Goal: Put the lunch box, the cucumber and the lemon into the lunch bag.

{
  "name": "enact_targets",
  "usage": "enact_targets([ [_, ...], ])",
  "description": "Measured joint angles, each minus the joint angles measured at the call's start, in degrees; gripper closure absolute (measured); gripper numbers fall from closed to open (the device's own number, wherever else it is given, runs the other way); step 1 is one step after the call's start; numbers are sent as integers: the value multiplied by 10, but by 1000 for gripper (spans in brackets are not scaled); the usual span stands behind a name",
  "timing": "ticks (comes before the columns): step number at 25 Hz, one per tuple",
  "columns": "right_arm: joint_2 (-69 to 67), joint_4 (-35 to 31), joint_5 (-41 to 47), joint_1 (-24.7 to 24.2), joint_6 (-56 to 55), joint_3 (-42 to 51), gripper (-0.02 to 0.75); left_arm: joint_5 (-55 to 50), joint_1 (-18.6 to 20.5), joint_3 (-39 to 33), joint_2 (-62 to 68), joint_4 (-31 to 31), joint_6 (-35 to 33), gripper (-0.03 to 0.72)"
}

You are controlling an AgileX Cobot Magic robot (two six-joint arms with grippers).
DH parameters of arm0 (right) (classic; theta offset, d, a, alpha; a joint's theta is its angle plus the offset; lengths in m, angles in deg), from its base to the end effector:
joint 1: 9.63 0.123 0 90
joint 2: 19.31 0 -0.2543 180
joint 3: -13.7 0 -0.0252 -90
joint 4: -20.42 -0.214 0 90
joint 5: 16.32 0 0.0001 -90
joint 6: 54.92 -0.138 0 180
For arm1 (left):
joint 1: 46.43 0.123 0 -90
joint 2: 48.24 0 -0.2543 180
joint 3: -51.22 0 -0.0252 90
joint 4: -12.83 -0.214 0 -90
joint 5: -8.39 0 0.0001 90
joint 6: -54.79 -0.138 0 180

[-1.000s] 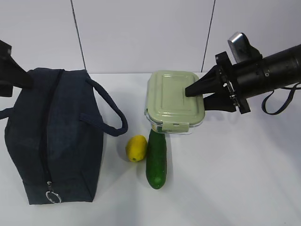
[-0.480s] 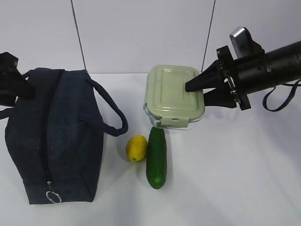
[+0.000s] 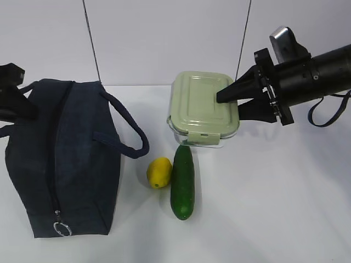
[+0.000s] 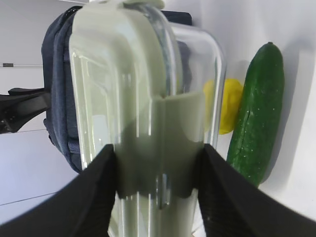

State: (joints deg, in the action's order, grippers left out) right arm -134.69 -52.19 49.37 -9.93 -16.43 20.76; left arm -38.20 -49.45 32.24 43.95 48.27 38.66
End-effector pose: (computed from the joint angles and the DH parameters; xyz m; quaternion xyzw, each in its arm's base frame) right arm 0.3314 0.1183 0.1971 0.0029 0.8517 0.5104 0.1191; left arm 0.2738 -0.0727 0.2129 -0.0049 0.9487 -0.2346 0.2119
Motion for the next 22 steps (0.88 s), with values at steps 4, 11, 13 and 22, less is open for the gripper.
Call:
enact_targets([
  [4, 0, -4, 1, 1, -1, 0, 390, 0, 0, 0, 0, 0, 0, 670],
  [11, 0, -30, 1, 1, -1, 0, 390, 0, 0, 0, 0, 0, -2, 685],
  [13, 0, -35, 1, 5, -3, 0, 390, 0, 0, 0, 0, 0, -2, 685],
  [22, 0, -45, 8, 64, -28, -68, 390, -14, 0, 0, 1, 21, -2, 685],
])
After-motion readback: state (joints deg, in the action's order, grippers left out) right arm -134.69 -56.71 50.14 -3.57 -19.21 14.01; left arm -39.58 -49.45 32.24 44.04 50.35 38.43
